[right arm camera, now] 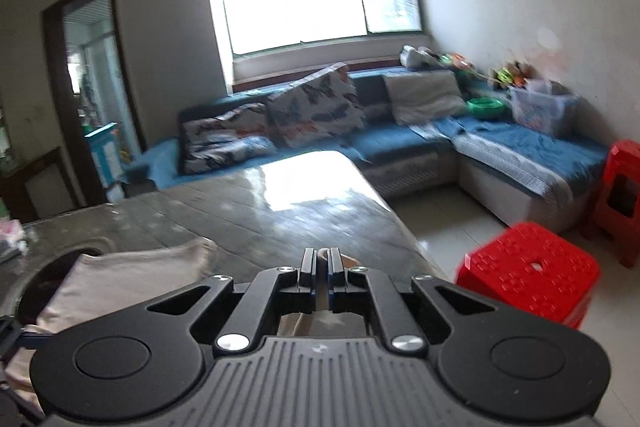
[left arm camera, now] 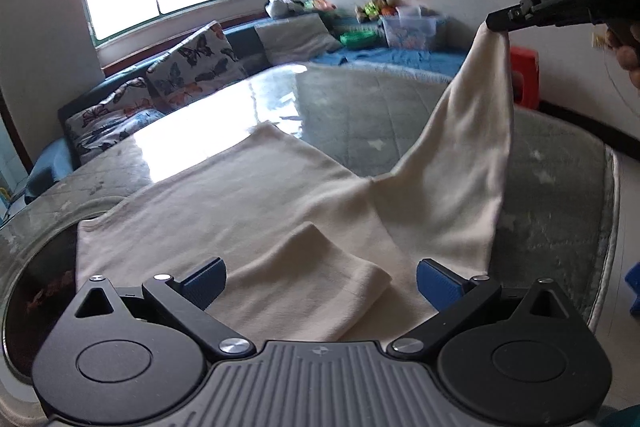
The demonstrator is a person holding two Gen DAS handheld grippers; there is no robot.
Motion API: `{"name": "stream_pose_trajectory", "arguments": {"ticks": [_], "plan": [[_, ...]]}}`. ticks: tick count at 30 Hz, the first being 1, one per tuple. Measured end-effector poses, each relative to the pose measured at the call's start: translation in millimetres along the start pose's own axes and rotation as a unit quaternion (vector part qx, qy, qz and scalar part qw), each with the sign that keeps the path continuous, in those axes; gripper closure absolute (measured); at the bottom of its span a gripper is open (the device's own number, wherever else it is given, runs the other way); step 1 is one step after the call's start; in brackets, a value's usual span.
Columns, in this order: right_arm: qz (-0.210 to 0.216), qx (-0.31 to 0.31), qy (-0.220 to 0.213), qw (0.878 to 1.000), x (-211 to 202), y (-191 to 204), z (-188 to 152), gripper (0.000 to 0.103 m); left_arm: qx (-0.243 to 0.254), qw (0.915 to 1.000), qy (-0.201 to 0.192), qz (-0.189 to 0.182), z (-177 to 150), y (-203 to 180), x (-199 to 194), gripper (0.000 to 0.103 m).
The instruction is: Fold clothes
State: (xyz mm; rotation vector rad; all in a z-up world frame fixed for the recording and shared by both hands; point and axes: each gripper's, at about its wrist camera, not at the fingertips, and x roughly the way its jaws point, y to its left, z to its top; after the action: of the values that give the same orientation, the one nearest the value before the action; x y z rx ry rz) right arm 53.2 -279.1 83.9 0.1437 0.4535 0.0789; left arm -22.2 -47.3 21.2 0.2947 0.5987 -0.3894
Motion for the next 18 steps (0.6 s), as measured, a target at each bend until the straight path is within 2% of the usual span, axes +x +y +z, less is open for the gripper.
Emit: {"name": "stream_pose_trajectory", "arguments": {"ticks": [10, 18], "plan": [[0.102, -0.077, -0.011, 0.992, -12.6, 96.7, 25.6, 0.099, -0.068, 0.9946, -0.023, 0.075, -26.1, 66.8, -41.4, 0.0], [0.188, -0.132, 0.016, 0.973, 6.6, 194.0, 10.9, 0.099, -0.113, 0.9864, -0.029, 0.116, -58.8, 111.6, -74.3, 0.0]]}}
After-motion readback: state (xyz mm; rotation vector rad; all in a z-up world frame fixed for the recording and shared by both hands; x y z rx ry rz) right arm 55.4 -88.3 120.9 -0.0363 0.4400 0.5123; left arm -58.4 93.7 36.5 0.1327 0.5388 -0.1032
